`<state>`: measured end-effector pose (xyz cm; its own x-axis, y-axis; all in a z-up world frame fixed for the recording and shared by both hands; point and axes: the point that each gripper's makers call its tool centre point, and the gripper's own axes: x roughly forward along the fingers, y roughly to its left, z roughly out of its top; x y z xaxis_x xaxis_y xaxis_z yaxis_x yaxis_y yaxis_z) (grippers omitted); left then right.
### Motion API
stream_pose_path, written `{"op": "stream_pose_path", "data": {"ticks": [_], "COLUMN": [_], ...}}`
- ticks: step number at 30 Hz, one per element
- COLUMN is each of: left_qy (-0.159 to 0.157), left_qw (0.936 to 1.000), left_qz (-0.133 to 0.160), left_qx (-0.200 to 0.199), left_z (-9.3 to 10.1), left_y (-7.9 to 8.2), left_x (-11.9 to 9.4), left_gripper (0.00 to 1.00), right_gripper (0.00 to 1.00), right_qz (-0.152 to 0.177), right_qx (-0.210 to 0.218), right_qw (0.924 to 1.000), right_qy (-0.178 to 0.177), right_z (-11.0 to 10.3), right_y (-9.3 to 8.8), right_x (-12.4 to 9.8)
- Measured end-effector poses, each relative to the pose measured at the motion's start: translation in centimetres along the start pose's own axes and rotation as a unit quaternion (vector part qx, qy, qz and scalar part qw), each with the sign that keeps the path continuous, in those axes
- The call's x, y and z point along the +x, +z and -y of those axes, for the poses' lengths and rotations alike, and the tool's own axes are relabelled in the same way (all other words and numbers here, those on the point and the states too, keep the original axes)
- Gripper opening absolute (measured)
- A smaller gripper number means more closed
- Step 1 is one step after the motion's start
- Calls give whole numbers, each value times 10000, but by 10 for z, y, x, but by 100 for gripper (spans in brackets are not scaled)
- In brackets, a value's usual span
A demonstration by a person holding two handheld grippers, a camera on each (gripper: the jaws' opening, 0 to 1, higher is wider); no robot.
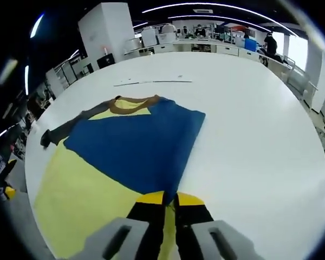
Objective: Fold the garment on the visible template until the final outline fits inside the template.
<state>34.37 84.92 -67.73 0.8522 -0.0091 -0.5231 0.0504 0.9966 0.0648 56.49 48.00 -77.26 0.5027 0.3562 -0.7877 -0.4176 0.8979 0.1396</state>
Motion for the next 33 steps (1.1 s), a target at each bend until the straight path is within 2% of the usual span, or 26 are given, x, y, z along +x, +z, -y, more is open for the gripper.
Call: {"op": "stream_pose_path", "data": {"ticks": [9, 21, 33], "left_qy": [26, 228, 298], "left_qw": [10000, 9997, 9995], "left_qz": [-46, -92, -115], "left_qx": [71, 39, 46], "left_z": [-7, -25, -34], "left_y": [0, -1, 0], "left_x": [0, -2, -3], "left_gripper": [92, 88, 86], "right_gripper": [1, 1, 1], "right_qz": [-124, -270, -293], "right_qx": [-177, -466, -275], "right_qw": [9998, 9985, 9992], "right_qy": [12, 6, 30], "right_z": [15, 33, 42], "right_y": [-1, 2, 2], "right_x": [-4, -5, -6]}}
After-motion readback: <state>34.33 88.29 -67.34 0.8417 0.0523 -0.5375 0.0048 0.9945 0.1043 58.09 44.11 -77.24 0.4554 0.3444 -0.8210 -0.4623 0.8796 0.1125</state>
